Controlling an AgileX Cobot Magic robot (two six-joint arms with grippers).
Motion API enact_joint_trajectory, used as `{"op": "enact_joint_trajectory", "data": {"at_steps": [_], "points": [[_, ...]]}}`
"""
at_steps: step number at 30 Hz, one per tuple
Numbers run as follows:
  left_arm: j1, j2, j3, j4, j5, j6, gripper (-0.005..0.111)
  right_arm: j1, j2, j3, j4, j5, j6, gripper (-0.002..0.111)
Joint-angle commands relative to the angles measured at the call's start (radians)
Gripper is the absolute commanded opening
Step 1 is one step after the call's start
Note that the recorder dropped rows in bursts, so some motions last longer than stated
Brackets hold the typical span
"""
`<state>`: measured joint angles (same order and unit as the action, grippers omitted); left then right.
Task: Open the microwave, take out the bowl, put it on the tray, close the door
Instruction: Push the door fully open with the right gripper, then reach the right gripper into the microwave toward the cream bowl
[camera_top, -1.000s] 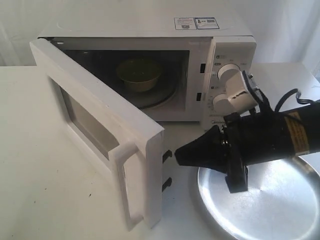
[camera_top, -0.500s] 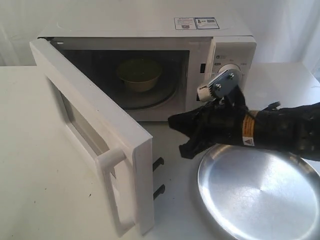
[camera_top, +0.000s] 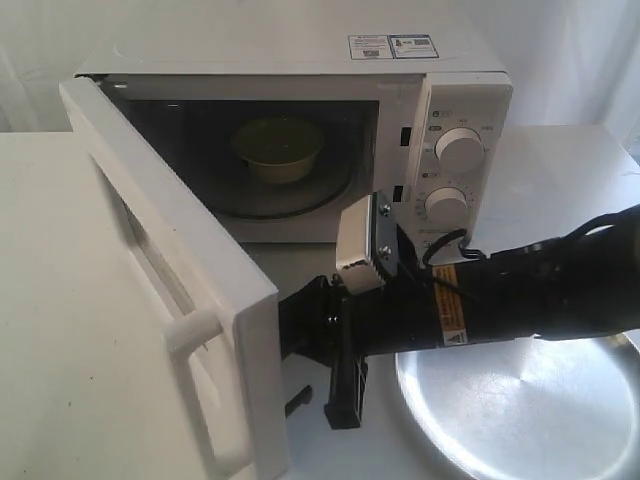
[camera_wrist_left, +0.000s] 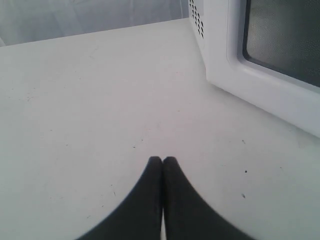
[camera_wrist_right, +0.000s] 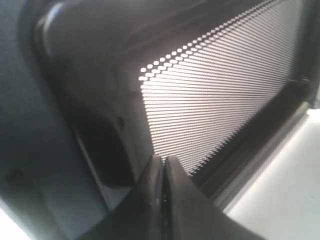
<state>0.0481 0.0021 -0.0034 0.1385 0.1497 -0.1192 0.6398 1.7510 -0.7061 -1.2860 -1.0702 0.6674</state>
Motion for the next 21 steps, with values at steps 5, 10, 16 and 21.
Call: {"op": "enact_joint_trajectory", "data": {"at_steps": [5, 10, 16, 21], "points": [[-0.001, -0.002, 0.003, -0.003, -0.001, -0.006, 0.000, 0.074, 0.009, -0.038, 0.008, 0.043, -0.012, 0.000], [-0.001, -0.002, 0.003, -0.003, -0.001, -0.006, 0.000, 0.143, 0.058, -0.096, 0.012, 0.070, -0.010, 0.000], [-0.001, -0.002, 0.003, -0.003, -0.001, -0.006, 0.000, 0.170, 0.101, -0.131, 0.154, 0.275, -0.143, 0.000], [-0.001, -0.002, 0.003, -0.003, -0.001, -0.006, 0.000, 0.170, 0.101, -0.168, 0.751, 0.481, -0.642, 0.000]]}}
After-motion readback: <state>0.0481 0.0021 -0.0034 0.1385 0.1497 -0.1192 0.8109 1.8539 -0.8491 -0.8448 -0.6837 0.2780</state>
